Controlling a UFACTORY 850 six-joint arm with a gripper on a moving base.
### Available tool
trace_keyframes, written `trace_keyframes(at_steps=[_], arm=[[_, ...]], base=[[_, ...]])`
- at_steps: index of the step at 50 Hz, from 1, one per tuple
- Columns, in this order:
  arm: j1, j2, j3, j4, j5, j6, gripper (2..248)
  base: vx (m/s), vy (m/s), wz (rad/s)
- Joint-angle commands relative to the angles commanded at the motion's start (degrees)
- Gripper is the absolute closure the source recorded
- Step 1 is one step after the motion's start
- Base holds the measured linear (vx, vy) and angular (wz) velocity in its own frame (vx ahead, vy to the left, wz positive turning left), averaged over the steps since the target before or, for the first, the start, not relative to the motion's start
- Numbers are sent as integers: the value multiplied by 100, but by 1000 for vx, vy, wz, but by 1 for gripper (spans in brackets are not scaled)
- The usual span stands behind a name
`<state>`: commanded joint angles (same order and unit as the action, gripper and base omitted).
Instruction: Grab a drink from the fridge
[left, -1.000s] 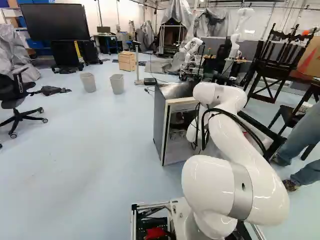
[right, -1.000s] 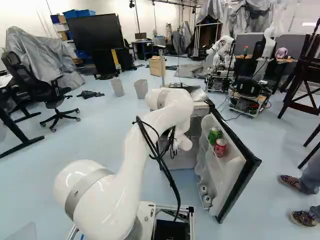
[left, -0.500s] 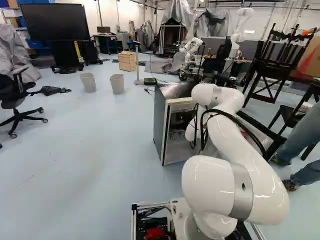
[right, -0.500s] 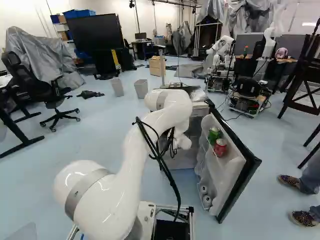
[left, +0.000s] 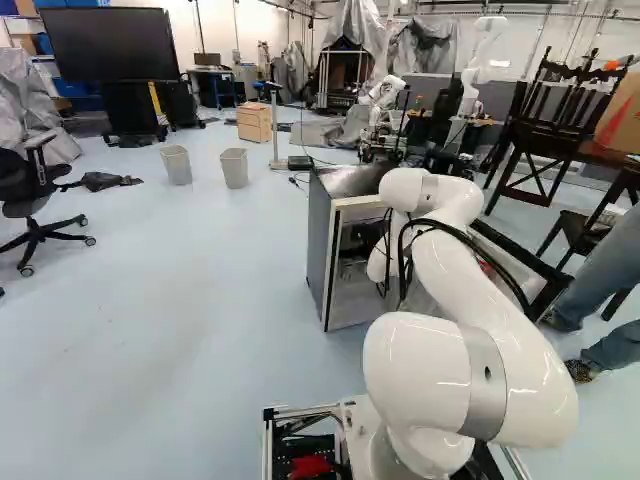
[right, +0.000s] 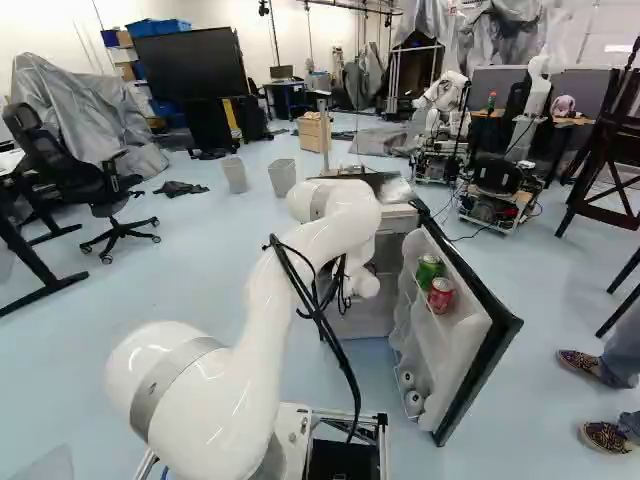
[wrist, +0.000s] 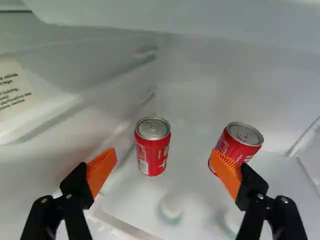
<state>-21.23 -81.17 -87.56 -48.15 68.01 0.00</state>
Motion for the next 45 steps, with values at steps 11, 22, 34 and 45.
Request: trace_keyframes(at_steps=[11,22,34,45], arm=[[2,-161,-136,0,0,0,3],[2,-185,-158,0,0,0,3],[10,-213,-213,0,0,0,3],[37,-276,-337,0,0,0,3]], base=[[0,0,0],[0,0,0],[0,0,0],[0,0,0]])
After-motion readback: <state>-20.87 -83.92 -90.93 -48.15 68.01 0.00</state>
